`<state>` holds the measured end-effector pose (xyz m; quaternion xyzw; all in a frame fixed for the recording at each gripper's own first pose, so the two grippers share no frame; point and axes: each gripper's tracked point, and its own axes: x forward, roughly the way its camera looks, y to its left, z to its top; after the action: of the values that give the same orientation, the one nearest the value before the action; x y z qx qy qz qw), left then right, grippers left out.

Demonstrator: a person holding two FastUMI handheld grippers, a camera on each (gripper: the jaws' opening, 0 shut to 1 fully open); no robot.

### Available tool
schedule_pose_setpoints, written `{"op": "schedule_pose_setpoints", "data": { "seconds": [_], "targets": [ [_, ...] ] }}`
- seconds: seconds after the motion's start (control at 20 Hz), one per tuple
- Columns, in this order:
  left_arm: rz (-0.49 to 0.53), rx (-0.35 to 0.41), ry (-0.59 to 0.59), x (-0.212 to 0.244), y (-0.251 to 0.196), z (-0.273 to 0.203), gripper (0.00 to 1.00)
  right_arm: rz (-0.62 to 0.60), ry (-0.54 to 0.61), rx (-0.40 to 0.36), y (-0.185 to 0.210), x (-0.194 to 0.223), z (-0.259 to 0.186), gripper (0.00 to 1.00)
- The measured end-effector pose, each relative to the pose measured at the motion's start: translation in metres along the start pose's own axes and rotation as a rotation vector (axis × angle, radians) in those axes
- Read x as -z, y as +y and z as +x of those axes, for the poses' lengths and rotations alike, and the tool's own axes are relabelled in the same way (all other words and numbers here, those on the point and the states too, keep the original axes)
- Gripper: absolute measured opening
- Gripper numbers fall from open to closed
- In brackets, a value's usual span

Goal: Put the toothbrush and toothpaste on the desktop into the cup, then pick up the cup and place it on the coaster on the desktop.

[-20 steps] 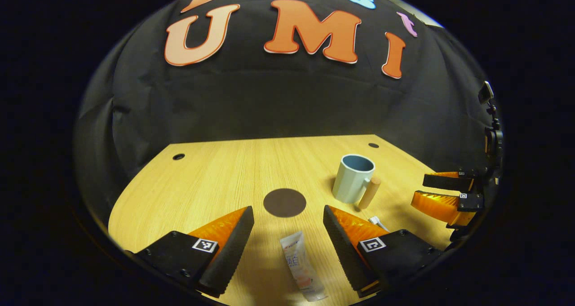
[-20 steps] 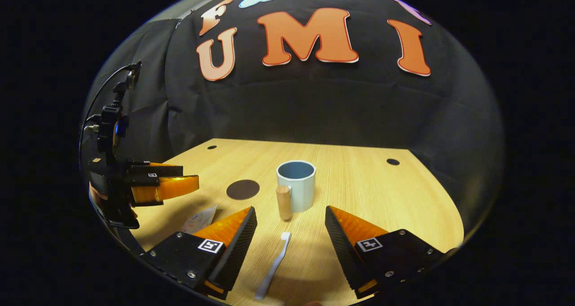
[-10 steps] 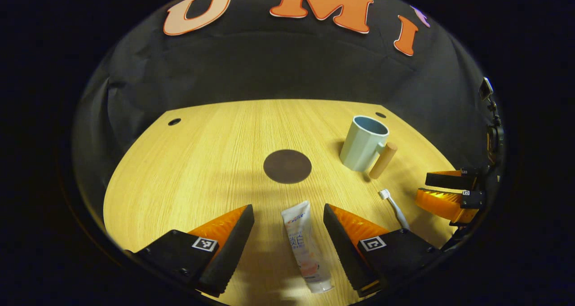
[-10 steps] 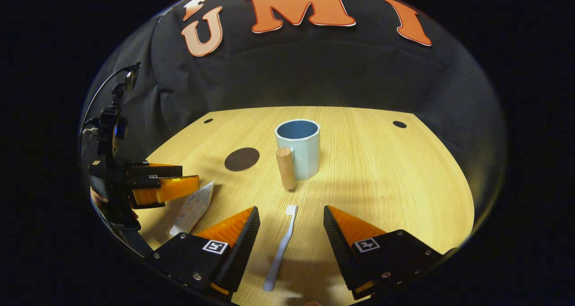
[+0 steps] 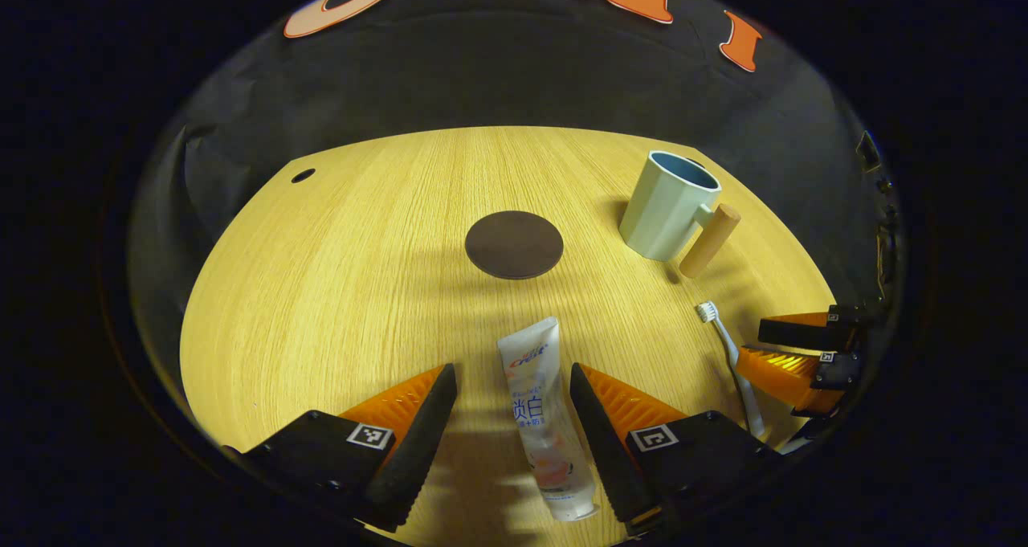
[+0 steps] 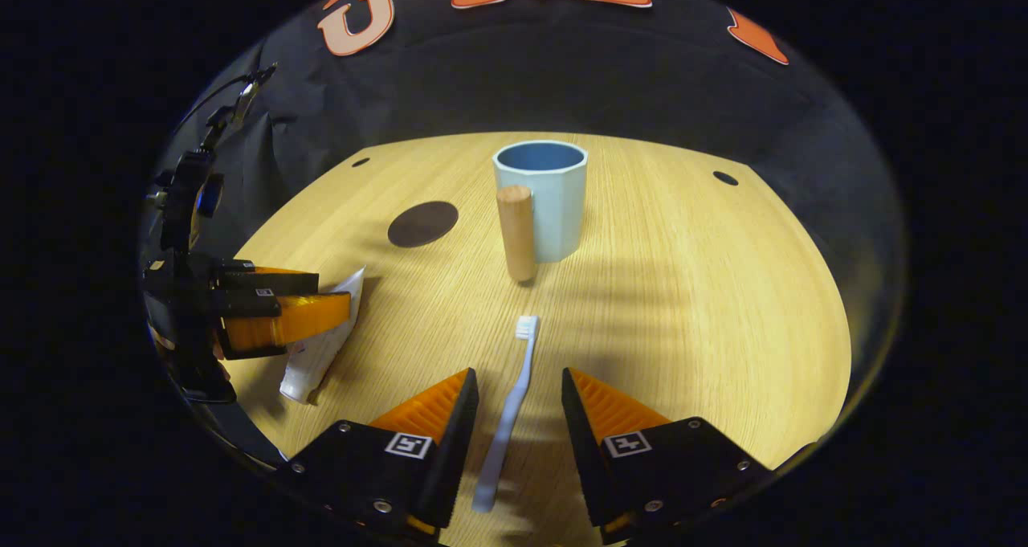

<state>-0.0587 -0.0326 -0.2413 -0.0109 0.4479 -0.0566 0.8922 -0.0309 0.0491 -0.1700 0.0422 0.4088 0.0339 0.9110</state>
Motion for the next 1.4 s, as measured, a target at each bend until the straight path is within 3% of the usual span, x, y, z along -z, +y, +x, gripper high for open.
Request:
{"op": "schedule_pose_setpoints", "data": {
  "seconds": [0.05, 0.2, 0.35, 0.6, 0.7, 0.75, 0.8, 0.85, 1.0, 1.15, 1.4],
  "targets": [
    [0.006, 0.004, 0.004, 0.002, -0.001, 0.000, 0.94, -0.006, 0.018, 0.008, 0.002, 0.004, 0.005, 0.49],
    [0.000, 0.000, 0.027, 0.011, -0.001, 0.005, 0.92, -0.016, 0.045, 0.027, 0.003, 0.007, 0.008, 0.39],
    [-0.002, -0.008, 0.043, 0.014, -0.002, 0.006, 0.81, -0.015, 0.053, 0.070, 0.007, 0.004, 0.008, 0.25],
    [-0.025, 0.018, 0.045, -0.009, -0.007, -0.002, 0.51, -0.036, 0.042, 0.046, 0.033, 0.007, 0.008, 0.11],
    [-0.037, 0.020, 0.038, -0.029, -0.005, -0.008, 0.24, -0.011, 0.035, 0.024, 0.033, 0.002, 0.010, 0.07],
    [-0.048, 0.023, 0.035, -0.025, -0.004, -0.016, 0.20, 0.000, 0.028, 0.007, 0.036, 0.002, 0.011, 0.06],
    [-0.056, 0.030, 0.032, -0.028, -0.006, -0.023, 0.23, 0.006, 0.020, -0.010, 0.039, 0.000, 0.010, 0.05],
    [-0.063, 0.037, 0.030, -0.032, -0.001, -0.025, 0.19, 0.009, 0.005, -0.020, 0.042, -0.004, 0.009, 0.05],
    [-0.070, 0.082, 0.014, -0.043, -0.001, -0.038, 0.19, 0.028, -0.042, -0.055, 0.048, -0.019, 0.000, 0.05],
    [-0.066, 0.081, -0.014, -0.031, -0.007, -0.021, 0.19, 0.034, -0.095, -0.056, 0.042, -0.032, -0.013, 0.05],
    [-0.050, 0.061, -0.077, -0.049, 0.004, -0.040, 0.19, 0.062, -0.185, -0.082, 0.035, -0.063, -0.033, 0.05]
  ]
}}
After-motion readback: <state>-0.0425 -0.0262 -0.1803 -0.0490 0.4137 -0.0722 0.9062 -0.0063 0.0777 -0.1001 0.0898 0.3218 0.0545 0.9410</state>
